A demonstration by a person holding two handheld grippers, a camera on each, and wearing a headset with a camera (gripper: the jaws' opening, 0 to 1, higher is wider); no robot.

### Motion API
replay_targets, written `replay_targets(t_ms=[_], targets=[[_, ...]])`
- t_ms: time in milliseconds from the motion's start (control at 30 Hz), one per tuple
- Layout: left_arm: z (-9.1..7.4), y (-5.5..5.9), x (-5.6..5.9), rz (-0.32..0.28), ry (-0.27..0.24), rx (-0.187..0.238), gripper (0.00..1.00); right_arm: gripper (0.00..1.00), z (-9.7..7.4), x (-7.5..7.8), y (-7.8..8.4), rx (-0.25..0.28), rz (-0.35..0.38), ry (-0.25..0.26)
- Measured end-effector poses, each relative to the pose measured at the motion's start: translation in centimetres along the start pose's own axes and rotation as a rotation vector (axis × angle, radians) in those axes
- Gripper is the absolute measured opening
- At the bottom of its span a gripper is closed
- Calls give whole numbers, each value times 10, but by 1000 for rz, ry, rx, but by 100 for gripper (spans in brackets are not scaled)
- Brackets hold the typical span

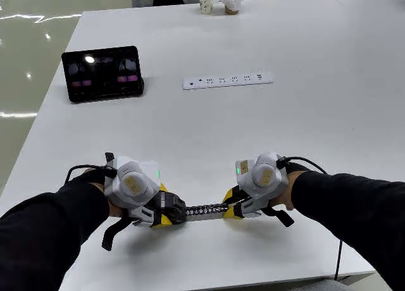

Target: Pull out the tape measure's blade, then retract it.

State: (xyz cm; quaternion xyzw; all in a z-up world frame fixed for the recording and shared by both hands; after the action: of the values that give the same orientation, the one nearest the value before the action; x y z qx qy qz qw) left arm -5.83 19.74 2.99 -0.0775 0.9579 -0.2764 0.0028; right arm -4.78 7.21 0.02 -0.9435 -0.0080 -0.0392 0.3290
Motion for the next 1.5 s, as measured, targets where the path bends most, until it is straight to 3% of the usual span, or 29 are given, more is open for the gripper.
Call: replay_targets(t_ms=[1500], targets=[[0, 0, 0, -7, -3, 3, 32, 11, -19, 4, 21, 1, 16, 5]])
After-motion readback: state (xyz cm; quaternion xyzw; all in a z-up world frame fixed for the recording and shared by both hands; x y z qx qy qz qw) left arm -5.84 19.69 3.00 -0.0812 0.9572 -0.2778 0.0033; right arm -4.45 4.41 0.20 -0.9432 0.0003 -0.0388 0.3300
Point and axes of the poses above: the centre of the closed fingertips' face, and the gripper's own axes: z roughly forward along the fingers, x roughly to its right, y roughly out of its underside, the point moved 2 cm from there along -z, roughly backward along the fingers, and after that the axes turned 8 degrees about y, right-handed, at the moved point
